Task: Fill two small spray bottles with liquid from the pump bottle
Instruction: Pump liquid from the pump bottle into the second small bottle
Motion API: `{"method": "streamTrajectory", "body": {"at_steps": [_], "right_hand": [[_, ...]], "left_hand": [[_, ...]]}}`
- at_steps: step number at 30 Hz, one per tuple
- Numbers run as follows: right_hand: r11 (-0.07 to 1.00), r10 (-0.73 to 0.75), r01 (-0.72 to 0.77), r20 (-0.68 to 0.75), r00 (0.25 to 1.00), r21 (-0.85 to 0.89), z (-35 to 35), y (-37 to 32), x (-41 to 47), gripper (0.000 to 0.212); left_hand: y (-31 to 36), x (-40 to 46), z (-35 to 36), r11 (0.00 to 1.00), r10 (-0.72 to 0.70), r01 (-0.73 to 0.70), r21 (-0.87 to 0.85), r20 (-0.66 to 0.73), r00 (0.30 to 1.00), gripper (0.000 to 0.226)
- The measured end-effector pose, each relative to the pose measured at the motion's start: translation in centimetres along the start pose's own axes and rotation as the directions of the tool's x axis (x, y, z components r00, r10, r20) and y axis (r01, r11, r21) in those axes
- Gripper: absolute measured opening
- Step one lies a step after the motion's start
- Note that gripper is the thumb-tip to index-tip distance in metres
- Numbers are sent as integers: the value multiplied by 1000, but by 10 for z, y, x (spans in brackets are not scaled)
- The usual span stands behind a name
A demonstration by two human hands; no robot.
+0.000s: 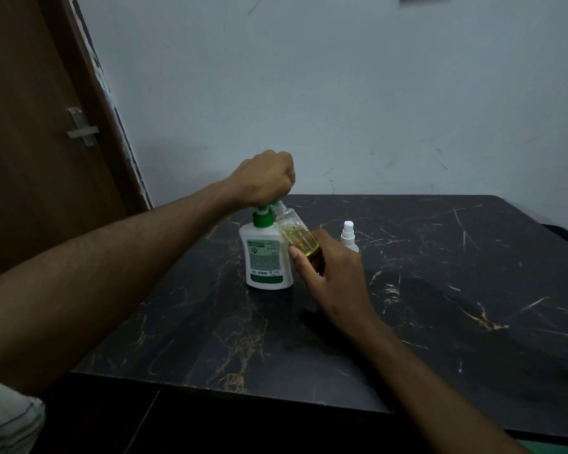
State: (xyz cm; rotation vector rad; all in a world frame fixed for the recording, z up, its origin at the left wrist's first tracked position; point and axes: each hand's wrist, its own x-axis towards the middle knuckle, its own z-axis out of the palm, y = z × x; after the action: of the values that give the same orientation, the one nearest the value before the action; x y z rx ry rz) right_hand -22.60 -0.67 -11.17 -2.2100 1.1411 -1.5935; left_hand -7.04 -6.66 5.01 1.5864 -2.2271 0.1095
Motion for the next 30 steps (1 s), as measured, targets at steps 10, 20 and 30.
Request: {"method": "streamTrajectory", "body": {"at_steps": [10,20,30], "right_hand": [[1000,-9,9,-10,1000,-2,-1,-1,0,32],[1000,-6,6,6,1000,-12,0,1,0,32],[1000,-6,6,7,1000,-15,0,2,1,33]], "left_hand": [[-4,0,3,999,12,-12,-30,17,1000,9],[-5,1,4,998,43,-42,-48,14,999,7],[-7,4,6,997,17,-14,-76,45,999,16]]}}
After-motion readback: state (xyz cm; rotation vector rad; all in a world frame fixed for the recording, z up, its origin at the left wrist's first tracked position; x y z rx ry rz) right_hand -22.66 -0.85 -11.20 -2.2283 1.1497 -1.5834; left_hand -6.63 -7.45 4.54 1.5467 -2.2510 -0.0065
